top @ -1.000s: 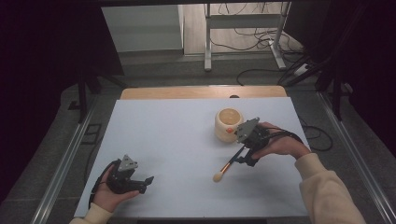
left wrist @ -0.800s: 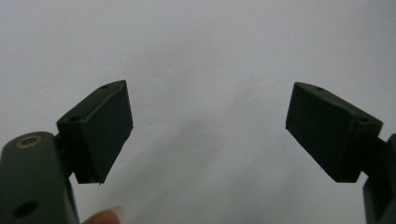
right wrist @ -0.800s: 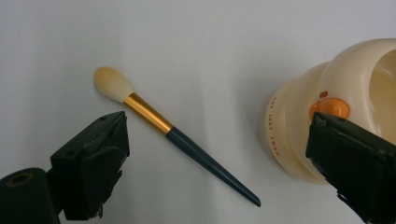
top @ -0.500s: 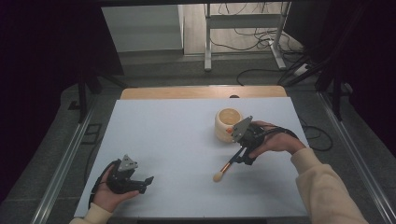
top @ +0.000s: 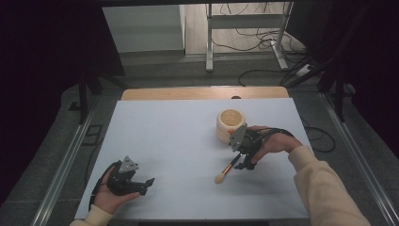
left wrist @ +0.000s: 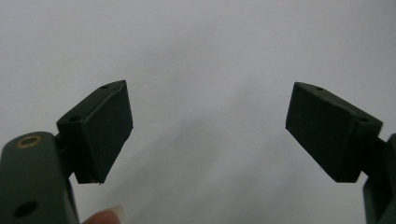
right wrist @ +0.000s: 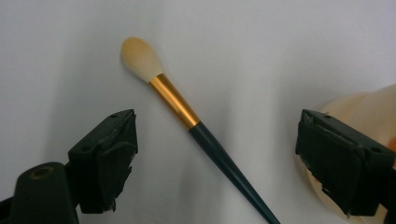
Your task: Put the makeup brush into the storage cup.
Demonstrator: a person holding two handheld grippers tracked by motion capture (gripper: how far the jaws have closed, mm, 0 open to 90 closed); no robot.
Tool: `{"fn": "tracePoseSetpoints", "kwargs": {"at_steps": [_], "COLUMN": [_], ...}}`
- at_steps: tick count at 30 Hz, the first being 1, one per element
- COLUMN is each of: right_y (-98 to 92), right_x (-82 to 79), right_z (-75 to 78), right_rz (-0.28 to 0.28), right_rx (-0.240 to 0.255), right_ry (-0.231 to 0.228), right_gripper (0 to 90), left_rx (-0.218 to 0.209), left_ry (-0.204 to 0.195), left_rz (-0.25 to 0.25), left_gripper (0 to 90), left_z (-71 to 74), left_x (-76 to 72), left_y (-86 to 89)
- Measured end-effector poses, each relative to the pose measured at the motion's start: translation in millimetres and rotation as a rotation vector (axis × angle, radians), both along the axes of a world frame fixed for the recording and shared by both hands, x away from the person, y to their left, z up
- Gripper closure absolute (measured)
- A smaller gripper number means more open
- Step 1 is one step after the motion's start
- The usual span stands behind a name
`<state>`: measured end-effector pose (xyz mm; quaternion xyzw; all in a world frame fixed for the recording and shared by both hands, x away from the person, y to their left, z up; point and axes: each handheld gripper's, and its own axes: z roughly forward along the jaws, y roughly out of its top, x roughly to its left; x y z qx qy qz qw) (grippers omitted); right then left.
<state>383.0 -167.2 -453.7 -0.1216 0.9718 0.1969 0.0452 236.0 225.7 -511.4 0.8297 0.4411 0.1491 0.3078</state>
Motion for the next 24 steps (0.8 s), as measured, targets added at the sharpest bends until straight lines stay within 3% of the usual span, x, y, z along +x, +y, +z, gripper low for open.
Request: {"fn": "tracePoseSetpoints", "kwargs": {"at_steps": [10, 14, 24], "right_y": [0.1, 1.3, 10.0], "right_x": [1.5, 1.2, 2.6], "right_z": [-5.5, -8.6, -13.4], "right_rz": [0.042, 0.073, 0.128], "right_rx": [-0.002, -0.024, -0.068], "right_ry": [-0.044, -0.074, -0.094], "right_gripper": [14.7, 17.2, 19.7], "left_rx": [0.001, 0.007, 0.007], "left_ry": [0.003, 0.003, 0.003], "left_rz": [0.001, -0.005, 0.000], "left_gripper": [15.8, 15.8, 15.8], "left_z": [-0.2, -0.1, -0.2], "left_x": [0.0, 0.3, 0.0], "left_y": [-0.3, 0.0, 0.4]}}
